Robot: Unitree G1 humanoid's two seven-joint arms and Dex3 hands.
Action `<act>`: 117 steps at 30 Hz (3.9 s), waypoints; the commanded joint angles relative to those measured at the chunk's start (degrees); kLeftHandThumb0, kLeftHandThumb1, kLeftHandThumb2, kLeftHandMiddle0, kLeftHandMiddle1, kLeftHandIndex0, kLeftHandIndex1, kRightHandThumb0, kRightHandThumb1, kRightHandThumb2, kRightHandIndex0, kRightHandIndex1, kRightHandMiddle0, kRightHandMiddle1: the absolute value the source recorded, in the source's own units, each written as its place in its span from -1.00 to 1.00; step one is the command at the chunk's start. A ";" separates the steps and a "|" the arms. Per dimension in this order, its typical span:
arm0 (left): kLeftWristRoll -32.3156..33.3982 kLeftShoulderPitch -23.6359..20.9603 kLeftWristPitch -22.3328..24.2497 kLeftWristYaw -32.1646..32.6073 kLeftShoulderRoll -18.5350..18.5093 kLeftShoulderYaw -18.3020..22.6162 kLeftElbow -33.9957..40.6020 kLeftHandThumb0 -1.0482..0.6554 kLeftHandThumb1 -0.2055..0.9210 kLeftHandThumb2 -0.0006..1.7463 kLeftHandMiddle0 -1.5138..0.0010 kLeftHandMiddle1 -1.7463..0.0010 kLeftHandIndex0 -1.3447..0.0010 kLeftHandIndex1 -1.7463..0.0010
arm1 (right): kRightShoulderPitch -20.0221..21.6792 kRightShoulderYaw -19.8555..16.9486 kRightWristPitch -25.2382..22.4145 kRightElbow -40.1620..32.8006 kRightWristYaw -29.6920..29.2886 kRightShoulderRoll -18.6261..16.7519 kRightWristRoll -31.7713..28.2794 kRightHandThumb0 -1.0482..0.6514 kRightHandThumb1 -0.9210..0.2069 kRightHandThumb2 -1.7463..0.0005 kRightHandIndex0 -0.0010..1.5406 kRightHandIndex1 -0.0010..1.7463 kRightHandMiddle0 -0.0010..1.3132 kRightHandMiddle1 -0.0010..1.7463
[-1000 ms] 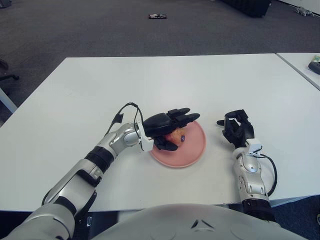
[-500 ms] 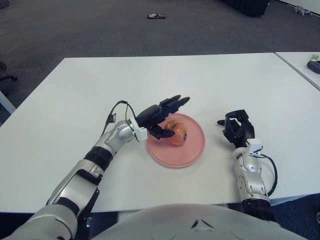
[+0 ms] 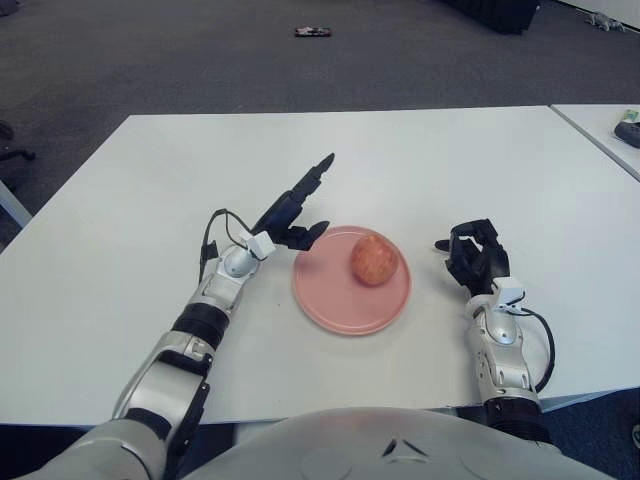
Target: Put the apple into the plate.
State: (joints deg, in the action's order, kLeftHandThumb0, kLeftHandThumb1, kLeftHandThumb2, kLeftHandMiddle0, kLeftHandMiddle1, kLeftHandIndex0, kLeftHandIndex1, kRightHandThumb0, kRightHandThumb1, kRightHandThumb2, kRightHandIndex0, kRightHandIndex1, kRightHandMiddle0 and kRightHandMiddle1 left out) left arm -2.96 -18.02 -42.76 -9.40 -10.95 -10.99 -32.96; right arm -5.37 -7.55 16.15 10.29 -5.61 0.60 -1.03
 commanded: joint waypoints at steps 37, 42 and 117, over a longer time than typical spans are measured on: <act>22.89 6.24 12.68 14.56 16.71 29.67 -5.27 -0.21 0.68 -0.09 0.55 -0.94 0.56 -0.99 | 1.75 -0.09 0.67 1.49 1.35 0.19 -0.82 -0.19 -0.76 0.18 -0.37 0.41 -0.59 1.00; 22.25 5.84 10.83 14.21 16.90 30.45 -7.06 0.04 0.40 0.08 0.39 -0.80 0.45 -1.00 | 1.97 -0.13 0.46 1.60 1.83 0.23 -1.06 -0.19 -0.80 0.21 -0.38 0.41 -0.61 1.00; 7.74 17.49 11.70 0.31 8.48 16.65 4.08 0.22 -0.42 0.74 0.01 -1.00 0.13 -0.88 | 2.90 -0.15 0.70 2.21 3.14 -0.24 -1.54 -0.19 -0.76 0.18 -0.37 0.41 -0.59 1.00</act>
State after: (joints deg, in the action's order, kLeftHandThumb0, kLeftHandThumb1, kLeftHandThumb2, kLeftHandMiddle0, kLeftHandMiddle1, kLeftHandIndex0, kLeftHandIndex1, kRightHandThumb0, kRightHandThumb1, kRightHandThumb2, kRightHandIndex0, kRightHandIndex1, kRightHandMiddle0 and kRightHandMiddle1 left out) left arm 5.23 -1.95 -31.81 -9.75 -2.80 5.93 -28.25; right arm -3.36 -7.40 16.80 12.66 -2.40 0.42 -1.92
